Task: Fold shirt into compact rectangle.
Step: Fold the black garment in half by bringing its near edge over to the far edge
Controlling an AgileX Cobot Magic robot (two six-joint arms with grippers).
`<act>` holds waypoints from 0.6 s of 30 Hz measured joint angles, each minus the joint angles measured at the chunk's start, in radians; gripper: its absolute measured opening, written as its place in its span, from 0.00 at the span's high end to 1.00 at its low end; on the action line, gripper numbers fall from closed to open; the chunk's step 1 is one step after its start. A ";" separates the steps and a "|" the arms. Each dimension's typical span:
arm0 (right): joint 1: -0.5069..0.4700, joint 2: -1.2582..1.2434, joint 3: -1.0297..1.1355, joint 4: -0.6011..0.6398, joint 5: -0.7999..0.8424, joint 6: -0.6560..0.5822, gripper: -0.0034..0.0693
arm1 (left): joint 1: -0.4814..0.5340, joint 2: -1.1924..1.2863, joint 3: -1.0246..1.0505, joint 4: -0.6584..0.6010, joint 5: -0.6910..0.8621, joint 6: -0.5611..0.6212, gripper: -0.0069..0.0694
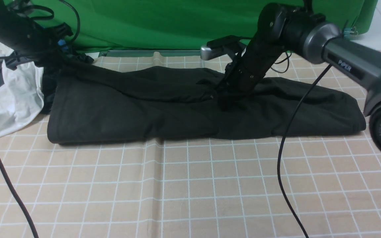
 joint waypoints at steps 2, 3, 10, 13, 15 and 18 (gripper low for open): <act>0.000 0.024 0.000 0.002 -0.070 0.004 0.90 | -0.015 0.000 0.000 0.003 0.000 0.004 0.88; 0.000 0.032 0.000 0.002 -0.104 0.004 0.90 | -0.022 0.000 0.000 0.011 -0.003 0.004 0.88; -0.002 0.056 0.000 -0.014 -0.323 0.008 0.90 | -0.040 0.000 0.000 0.142 -0.053 -0.063 0.88; -0.014 0.063 0.000 -0.020 -0.437 0.021 0.90 | -0.040 0.000 0.000 0.167 -0.089 -0.097 0.88; -0.030 0.064 0.000 -0.020 -0.487 0.048 0.90 | -0.041 0.000 0.000 0.164 -0.102 -0.099 0.88; -0.064 0.066 -0.009 -0.020 -0.498 0.081 0.90 | -0.048 0.000 0.000 0.162 -0.107 -0.091 0.86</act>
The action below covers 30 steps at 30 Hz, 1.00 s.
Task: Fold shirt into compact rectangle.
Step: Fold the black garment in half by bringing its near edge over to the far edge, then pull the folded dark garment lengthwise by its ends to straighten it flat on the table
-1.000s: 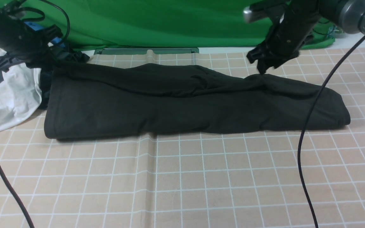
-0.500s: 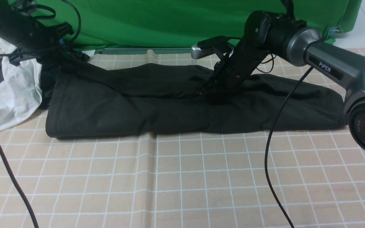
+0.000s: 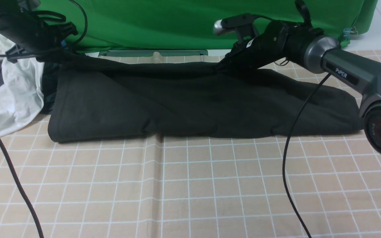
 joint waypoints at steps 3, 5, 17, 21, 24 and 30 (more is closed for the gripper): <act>-0.017 0.001 -0.020 -0.003 0.041 0.006 0.90 | -0.003 0.000 0.000 0.004 -0.026 0.001 0.78; -0.018 0.002 -0.040 -0.005 0.089 0.002 0.90 | -0.003 0.000 0.000 0.021 -0.047 0.000 0.70; -0.023 -0.067 -0.241 -0.031 0.481 -0.038 0.89 | -0.039 -0.010 -0.054 -0.045 0.131 0.080 0.46; -0.023 -0.098 -0.276 -0.031 0.525 -0.043 0.89 | -0.128 -0.001 -0.054 -0.029 0.230 0.138 0.72; -0.023 -0.097 -0.281 -0.032 0.540 -0.043 0.89 | -0.196 0.025 -0.057 -0.029 0.233 0.180 0.87; -0.023 -0.097 -0.281 -0.032 0.551 -0.043 0.89 | -0.277 0.100 -0.058 -0.028 0.155 0.220 0.88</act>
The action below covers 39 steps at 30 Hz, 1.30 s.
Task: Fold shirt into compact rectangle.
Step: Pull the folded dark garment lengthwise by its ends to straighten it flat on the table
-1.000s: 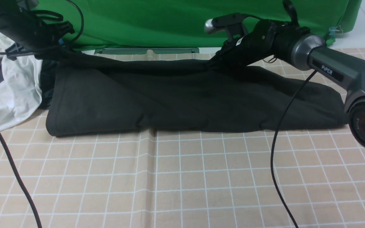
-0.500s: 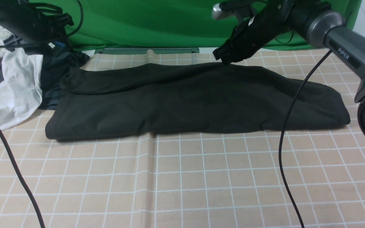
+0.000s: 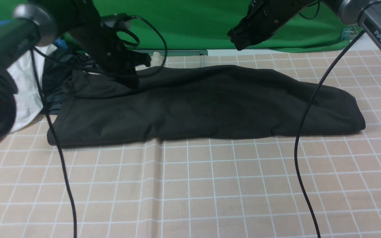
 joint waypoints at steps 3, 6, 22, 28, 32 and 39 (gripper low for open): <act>0.000 0.000 0.000 -0.001 0.004 -0.001 0.89 | -0.018 0.037 0.000 0.000 -0.064 0.008 0.88; 0.000 0.000 0.000 -0.001 0.007 -0.001 0.89 | -0.018 0.072 0.000 0.000 -0.111 0.008 0.88; 0.000 0.000 0.000 0.002 0.120 0.033 0.87 | 0.010 0.083 -0.227 0.155 -0.199 -0.085 0.88; 0.000 0.000 0.000 0.005 0.125 0.052 0.87 | 0.004 0.037 -0.220 -0.042 0.106 0.072 0.88; 0.000 0.000 0.000 0.005 0.125 0.053 0.86 | 0.004 0.059 -0.162 0.016 0.131 0.037 0.88; 0.000 0.000 0.000 0.006 0.125 0.052 0.86 | 0.005 0.127 -0.127 0.095 0.064 -0.037 0.88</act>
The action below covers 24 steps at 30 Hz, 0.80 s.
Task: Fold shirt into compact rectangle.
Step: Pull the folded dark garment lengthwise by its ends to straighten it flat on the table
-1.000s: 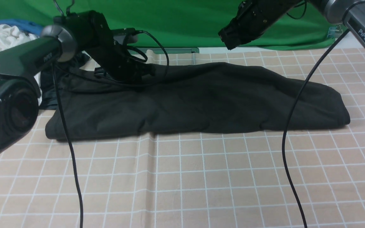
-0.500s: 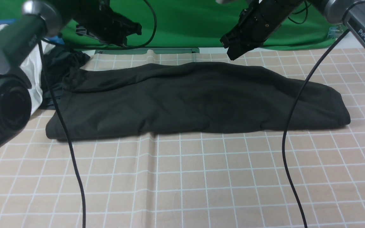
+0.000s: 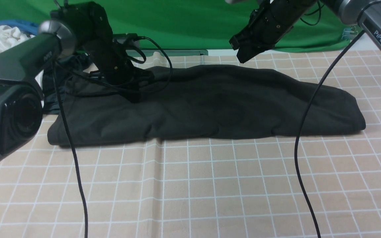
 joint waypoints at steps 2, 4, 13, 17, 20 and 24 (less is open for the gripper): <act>0.000 0.000 0.000 0.000 0.000 0.000 0.86 | 0.000 0.003 0.000 0.031 -0.044 -0.031 0.88; 0.000 0.000 0.000 0.000 -0.003 0.000 0.86 | 0.001 0.011 0.000 0.080 -0.145 -0.068 0.88; 0.000 0.000 0.000 0.000 -0.007 0.000 0.86 | 0.010 0.015 -0.041 0.188 -0.345 -0.125 0.88; 0.000 -0.003 0.000 -0.012 0.000 0.021 0.86 | 0.010 -0.047 -0.112 0.158 -0.187 -0.071 0.88; 0.000 -0.028 0.013 -0.053 0.000 0.047 0.86 | 0.010 -0.114 -0.121 0.144 -0.088 -0.053 0.88; -0.009 -0.178 0.155 -0.192 -0.004 0.061 0.86 | 0.010 -0.275 -0.025 0.150 0.043 -0.040 0.88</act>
